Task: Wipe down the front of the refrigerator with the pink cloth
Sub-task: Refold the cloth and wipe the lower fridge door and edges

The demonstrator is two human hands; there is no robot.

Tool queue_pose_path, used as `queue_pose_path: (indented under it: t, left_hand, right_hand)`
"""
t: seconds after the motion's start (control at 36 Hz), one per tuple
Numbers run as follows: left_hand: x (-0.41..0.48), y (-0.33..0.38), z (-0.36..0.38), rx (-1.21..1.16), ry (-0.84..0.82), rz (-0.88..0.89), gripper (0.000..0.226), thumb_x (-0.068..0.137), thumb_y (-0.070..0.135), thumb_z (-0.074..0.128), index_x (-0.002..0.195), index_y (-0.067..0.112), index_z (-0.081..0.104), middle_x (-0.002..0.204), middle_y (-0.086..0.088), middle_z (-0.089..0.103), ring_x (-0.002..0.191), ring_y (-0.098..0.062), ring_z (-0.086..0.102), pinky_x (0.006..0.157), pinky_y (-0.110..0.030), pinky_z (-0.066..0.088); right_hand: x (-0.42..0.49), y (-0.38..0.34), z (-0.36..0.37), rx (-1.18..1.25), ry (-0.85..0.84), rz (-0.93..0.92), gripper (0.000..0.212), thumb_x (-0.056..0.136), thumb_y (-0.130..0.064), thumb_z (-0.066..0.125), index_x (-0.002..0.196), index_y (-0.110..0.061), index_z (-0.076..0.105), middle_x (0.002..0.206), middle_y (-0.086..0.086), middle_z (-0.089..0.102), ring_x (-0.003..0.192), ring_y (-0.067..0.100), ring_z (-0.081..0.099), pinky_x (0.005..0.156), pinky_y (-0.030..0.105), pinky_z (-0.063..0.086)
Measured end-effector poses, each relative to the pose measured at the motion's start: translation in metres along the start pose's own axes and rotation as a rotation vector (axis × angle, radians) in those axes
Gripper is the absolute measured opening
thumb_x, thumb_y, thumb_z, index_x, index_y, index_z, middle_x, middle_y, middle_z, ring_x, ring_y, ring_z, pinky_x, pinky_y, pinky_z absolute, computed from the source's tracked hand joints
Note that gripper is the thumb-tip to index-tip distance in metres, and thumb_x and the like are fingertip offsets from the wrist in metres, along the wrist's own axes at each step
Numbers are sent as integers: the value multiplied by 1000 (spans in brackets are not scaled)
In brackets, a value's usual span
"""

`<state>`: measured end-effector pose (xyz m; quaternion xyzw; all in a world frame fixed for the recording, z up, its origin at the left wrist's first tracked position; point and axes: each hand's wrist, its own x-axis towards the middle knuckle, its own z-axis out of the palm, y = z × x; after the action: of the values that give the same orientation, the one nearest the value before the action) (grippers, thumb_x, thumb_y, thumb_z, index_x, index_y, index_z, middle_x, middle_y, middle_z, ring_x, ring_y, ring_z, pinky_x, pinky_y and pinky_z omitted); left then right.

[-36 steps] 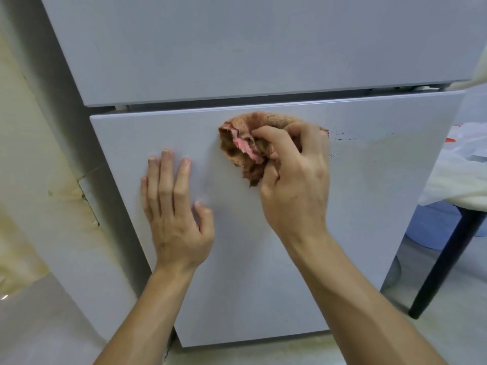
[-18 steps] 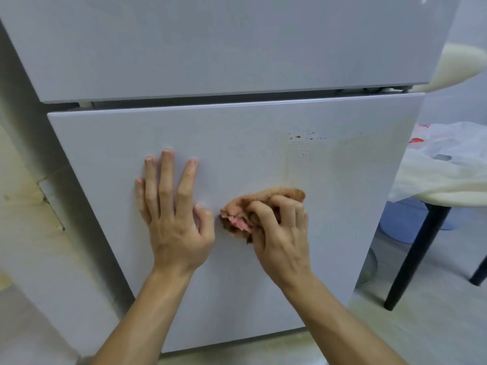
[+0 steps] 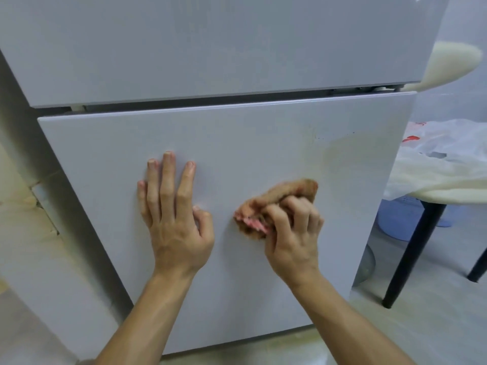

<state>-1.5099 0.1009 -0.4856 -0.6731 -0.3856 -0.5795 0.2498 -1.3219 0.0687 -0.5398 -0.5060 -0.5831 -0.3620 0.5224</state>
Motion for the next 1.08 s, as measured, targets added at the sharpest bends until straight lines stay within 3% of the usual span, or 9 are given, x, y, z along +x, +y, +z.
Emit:
queue_pose_path:
  t: [0.06, 0.17, 0.33, 0.5, 0.67, 0.83, 0.92, 1.0, 1.08]
  left_hand:
    - [1, 4, 1, -10, 0, -7, 74, 82, 0, 56, 155, 5, 44, 168, -20, 29, 160, -38, 18, 130, -57, 10]
    - [0, 13, 5, -27, -23, 13, 77, 81, 4, 61, 156, 6, 43, 168, -20, 29, 161, -36, 15, 130, -57, 10]
    - [-4, 20, 9, -18, -49, 10, 78, 80, 9, 65, 156, 8, 45, 169, -20, 26, 161, -38, 14, 130, -57, 8]
    - [-3, 21, 10, -18, -56, 13, 78, 81, 10, 63, 156, 7, 42, 169, -22, 25, 160, -41, 13, 130, -59, 8]
    - [-4, 26, 15, -14, -18, 1, 78, 77, 7, 60, 153, 3, 45, 167, -25, 29, 158, -45, 17, 129, -60, 8]
    - [-1, 35, 19, -68, -13, -27, 77, 77, 9, 64, 150, -2, 43, 165, -31, 27, 156, -51, 15, 129, -62, 11]
    - [-1, 35, 21, -78, -10, -25, 78, 79, 15, 68, 150, -3, 43, 164, -31, 28, 156, -53, 15, 128, -62, 13]
    - [-1, 37, 24, -79, 2, -26, 78, 78, 15, 68, 150, -4, 43, 164, -30, 29, 155, -53, 15, 129, -60, 11]
    - [0, 41, 24, -76, -18, -41, 81, 79, 17, 67, 153, 0, 41, 167, -26, 26, 158, -46, 13, 129, -60, 9]
  right_hand:
    - [-18, 9, -2, -36, -41, -29, 14, 108, -24, 47, 120, -27, 54, 127, 3, 43, 120, 27, 44, 98, 41, 37]
    - [-16, 15, -7, -53, -99, -33, 43, 87, -4, 64, 122, -27, 54, 125, 2, 43, 118, 26, 45, 100, 38, 35]
    - [54, 4, -29, 82, -43, 164, 43, 92, -5, 48, 130, -21, 60, 131, 7, 44, 118, 29, 43, 103, 46, 41]
    - [122, 1, -52, 180, -29, 197, 49, 78, 3, 50, 119, -13, 70, 120, 12, 56, 111, 30, 49, 90, 51, 49]
    - [63, 22, -29, 119, 23, 184, 36, 84, -10, 59, 119, -18, 64, 120, 12, 50, 111, 32, 45, 92, 53, 47]
    - [-13, 45, -26, 25, -95, 126, 35, 85, -14, 58, 118, -23, 52, 121, 5, 40, 107, 28, 41, 90, 53, 49]
    - [5, 38, -32, 85, -132, 173, 41, 82, -9, 59, 120, -24, 52, 120, 2, 40, 109, 26, 40, 91, 53, 48]
    - [50, 25, -38, 186, -32, 280, 38, 89, -11, 51, 125, -17, 63, 124, 9, 46, 117, 27, 42, 97, 53, 46]
    - [103, 20, -45, 229, 87, 329, 41, 95, -3, 54, 133, -12, 65, 127, 12, 50, 122, 25, 44, 110, 37, 41]
